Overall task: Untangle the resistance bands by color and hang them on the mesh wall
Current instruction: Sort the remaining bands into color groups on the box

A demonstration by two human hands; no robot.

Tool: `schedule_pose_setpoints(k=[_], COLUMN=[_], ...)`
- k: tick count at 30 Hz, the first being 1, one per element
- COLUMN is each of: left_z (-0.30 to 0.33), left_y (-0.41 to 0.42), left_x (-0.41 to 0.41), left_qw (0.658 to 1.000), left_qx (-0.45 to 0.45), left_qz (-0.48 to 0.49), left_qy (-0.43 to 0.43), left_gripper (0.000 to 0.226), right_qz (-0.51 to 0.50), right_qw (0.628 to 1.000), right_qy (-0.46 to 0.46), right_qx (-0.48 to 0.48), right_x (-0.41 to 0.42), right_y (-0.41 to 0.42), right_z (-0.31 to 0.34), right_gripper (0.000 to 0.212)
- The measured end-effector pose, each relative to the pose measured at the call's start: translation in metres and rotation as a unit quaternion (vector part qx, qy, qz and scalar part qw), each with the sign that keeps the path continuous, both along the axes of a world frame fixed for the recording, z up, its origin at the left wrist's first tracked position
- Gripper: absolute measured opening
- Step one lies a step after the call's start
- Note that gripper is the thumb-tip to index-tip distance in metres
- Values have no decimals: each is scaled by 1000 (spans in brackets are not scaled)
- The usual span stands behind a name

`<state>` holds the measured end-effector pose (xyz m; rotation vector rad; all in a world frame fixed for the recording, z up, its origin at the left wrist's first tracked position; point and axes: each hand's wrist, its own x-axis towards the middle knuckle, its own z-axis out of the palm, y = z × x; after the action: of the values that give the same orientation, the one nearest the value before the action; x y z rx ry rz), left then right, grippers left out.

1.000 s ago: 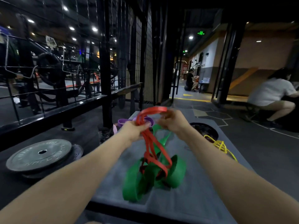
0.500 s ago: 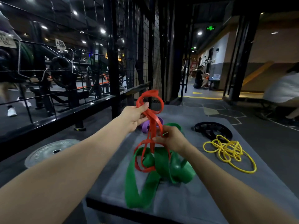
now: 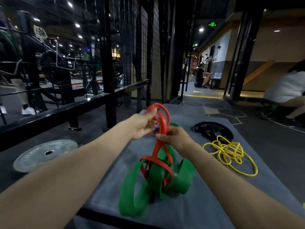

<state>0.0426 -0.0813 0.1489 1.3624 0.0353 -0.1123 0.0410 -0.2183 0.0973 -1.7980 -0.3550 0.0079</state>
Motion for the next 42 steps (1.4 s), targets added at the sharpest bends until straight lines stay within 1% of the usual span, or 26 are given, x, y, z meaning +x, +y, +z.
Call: schedule_pose_setpoints(k=[2, 3, 5, 6, 8, 10, 11, 12, 15, 18, 19, 20, 22, 25, 28, 30, 31, 33, 36, 38, 40, 42], left_z=[-21, -34, -62, -75, -94, -106, -110, -112, -112, -109, -108, -107, -101, -80, -57, -47, -44, -40, -40, -42, -44, -46], left_y=[6, 11, 18, 21, 22, 21, 20, 18, 15, 14, 15, 17, 23, 33, 41, 47, 50, 55, 57, 56, 54, 51], left_x=[-9, -14, -23, -25, -28, -26, -25, -23, -20, -18, -18, -16, -13, -8, -7, -5, -4, -2, -2, -2, -2, -2], left_qw=[988, 971, 916, 885, 836, 805, 796, 794, 808, 780, 782, 790, 813, 871, 899, 921, 928, 931, 937, 941, 940, 943], left_qx=[139, 220, 380, 444, 527, 571, 582, 584, 558, 577, 570, 554, 503, 378, 301, 223, 198, 191, 168, 146, 162, 179], left_qz=[-60, -90, -128, -134, -128, -95, -71, -50, -24, -21, -5, 20, 91, 166, 199, 209, 214, 220, 226, 236, 239, 215], left_qy=[-1, -5, -26, -39, -84, -132, -148, -160, -188, -240, -250, -262, -277, -265, -248, -240, -234, -219, -208, -194, -179, -181], left_gripper=[17, 19, 36, 45, 52, 50, 50, 50, 46, 26, 19, 12, 4, 13, 15, 16, 14, 9, 4, 12, 19, 22], right_qz=[-34, -55, -87, -94, -98, -107, -109, -109, -112, -105, -97, -91, -89, -122, -140, -160, -173, -192, -201, -202, -189, -172], right_qw=[999, 998, 995, 994, 993, 992, 992, 992, 992, 992, 992, 993, 994, 992, 988, 978, 969, 956, 953, 952, 957, 960], right_qy=[15, 22, 33, 39, 51, 58, 60, 60, 56, 52, 48, 43, 34, 15, 12, 1, -14, -38, -76, -102, -120, -138], right_qx=[-11, -15, -28, -35, -33, -19, -14, -15, 4, 51, 62, 66, 60, 7, -62, -137, -175, -216, -212, -206, -186, -174], right_x=[6, 9, 15, 17, 18, 16, 16, 15, 16, 14, 13, 11, 9, 10, 15, 18, 18, 16, 13, 12, 12, 11], right_y=[-5, -7, -10, -10, -9, -8, -8, -9, -14, -14, -12, -11, -12, -20, -27, -32, -35, -39, -42, -39, -32, -22], right_z=[-12, -19, -30, -34, -41, -41, -39, -36, -28, -22, -19, -16, -7, 5, 11, 13, 14, 17, 22, 23, 22, 20], right_gripper=[17, 14, 12, 14, 15, 15, 14, 13, 10, 8, 5, 7, 11, 17, 18, 10, 11, 20, 22, 18, 14, 14])
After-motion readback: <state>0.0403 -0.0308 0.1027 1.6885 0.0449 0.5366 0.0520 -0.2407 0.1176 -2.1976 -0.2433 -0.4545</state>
